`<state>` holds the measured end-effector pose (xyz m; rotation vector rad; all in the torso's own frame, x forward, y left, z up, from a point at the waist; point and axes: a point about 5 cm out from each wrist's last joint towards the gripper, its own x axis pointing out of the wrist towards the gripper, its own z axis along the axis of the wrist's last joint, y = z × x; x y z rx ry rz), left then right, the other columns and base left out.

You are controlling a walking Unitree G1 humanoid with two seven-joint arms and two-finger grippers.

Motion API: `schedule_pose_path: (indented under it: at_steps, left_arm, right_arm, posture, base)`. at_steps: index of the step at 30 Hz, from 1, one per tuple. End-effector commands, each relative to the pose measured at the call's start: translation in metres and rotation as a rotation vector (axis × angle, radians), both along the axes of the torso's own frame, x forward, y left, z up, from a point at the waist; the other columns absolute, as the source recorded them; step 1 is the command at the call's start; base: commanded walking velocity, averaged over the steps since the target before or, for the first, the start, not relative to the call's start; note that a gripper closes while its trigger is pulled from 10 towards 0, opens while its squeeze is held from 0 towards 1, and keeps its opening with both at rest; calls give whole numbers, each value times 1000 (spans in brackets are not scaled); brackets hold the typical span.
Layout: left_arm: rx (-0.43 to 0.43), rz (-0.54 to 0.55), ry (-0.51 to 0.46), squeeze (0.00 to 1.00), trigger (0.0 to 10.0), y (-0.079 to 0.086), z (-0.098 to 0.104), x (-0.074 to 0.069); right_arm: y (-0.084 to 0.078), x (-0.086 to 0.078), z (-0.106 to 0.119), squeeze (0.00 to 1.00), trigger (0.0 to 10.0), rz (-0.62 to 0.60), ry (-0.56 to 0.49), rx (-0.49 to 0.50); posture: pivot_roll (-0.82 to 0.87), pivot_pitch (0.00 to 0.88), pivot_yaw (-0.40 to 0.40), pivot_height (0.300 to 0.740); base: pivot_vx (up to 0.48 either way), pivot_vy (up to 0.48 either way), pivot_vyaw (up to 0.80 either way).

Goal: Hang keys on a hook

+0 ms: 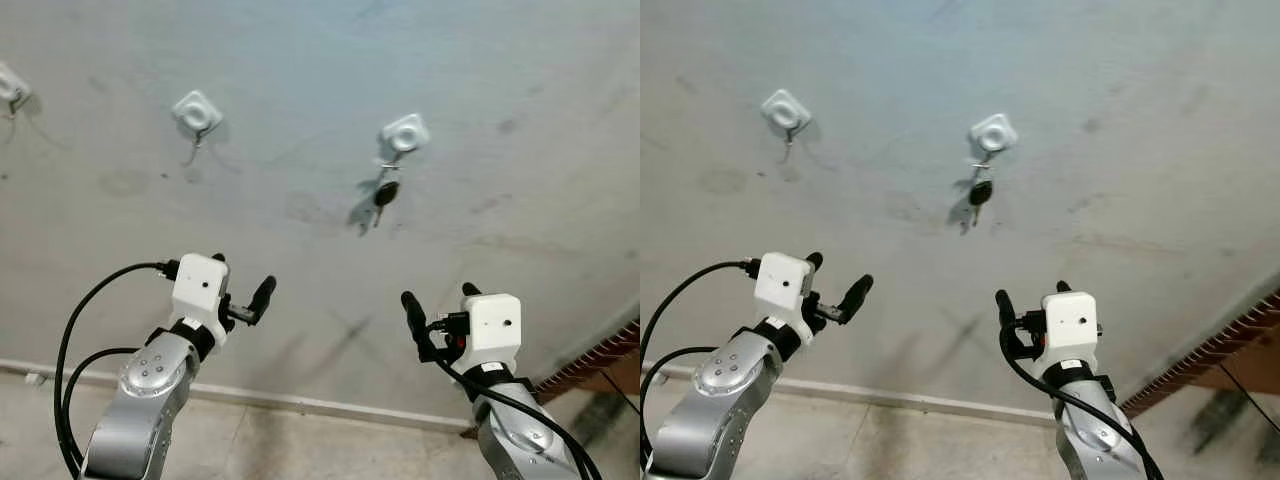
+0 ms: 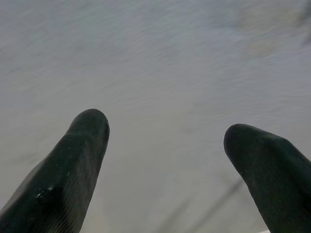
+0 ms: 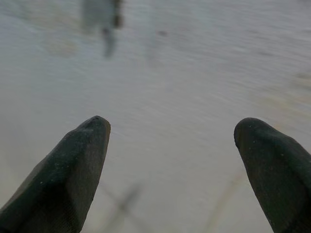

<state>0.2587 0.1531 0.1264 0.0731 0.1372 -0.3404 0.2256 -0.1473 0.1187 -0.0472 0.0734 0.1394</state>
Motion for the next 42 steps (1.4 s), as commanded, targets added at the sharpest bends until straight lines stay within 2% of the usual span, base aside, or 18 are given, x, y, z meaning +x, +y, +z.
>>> schedule_pose_path:
  at_steps: [1, 11, 30, 42]
  left_arm:
    - [1, -8, 17, 0, 10000, -1, -2, -2]
    - [6, -20, 21, 0, 10000, -2, -2, -1]
    - [8, -30, 15, 0, 10000, -4, 0, 0]
    - [-11, -59, -9, 0, 10000, -18, 4, 4]
  right_arm:
    - [1, 0, 6, 0, 10000, 11, -18, 5]
    - [4, 2, 4, 0, 10000, 20, -14, 9]
    - [6, 7, 5, 0, 10000, 24, -21, 9]
    - [6, 11, 6, 0, 10000, 10, -25, 7]
  posture:
    - [116, 42, -67, 740]
    - [123, 36, -66, 740]
    - [133, 31, -63, 740]
    - [121, 33, -61, 740]
  base:
    - [0, 0, 0]
    - [0, 327, 0]
    - [0, 466, 0]
    - [0, 0, 0]
